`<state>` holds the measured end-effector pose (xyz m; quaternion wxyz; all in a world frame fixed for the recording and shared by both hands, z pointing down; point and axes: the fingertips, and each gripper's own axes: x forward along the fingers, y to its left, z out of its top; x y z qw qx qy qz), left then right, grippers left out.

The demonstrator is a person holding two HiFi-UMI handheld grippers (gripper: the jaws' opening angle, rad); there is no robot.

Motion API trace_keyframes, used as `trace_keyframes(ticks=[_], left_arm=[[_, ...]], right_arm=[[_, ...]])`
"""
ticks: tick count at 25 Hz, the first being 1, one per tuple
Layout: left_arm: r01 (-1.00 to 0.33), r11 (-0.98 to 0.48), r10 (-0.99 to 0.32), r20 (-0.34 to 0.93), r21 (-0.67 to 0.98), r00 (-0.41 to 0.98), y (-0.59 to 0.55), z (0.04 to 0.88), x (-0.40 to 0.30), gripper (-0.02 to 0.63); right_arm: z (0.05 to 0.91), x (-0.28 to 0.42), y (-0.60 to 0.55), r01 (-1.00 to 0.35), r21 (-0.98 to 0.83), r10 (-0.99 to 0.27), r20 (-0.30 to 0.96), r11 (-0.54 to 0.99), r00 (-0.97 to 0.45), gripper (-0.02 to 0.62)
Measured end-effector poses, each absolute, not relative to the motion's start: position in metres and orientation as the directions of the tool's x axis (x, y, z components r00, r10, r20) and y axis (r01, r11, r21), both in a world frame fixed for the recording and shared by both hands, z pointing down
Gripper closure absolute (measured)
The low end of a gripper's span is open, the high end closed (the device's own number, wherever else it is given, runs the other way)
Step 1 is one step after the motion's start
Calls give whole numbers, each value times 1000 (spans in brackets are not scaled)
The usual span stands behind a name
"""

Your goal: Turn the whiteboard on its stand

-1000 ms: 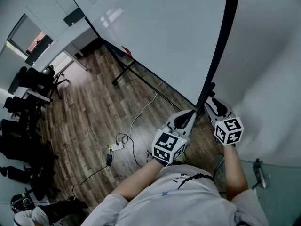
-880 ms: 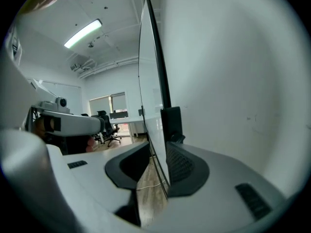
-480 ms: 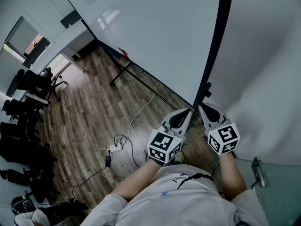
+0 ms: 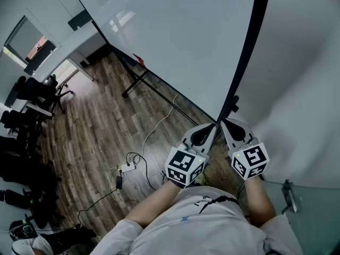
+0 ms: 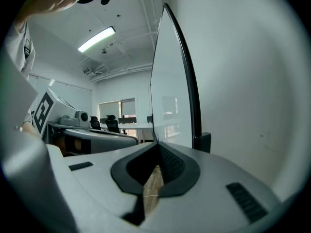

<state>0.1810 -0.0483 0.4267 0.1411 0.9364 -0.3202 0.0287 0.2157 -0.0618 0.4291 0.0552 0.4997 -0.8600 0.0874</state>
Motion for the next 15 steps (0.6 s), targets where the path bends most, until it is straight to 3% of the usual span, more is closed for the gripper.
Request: trace_keyframes(ticks=[15], left_arm=[[-609, -756, -589, 157, 239, 793, -54, 429, 179, 594]], right_arm=[[433, 211, -67, -863, -95, -842, 190, 496, -505, 581]])
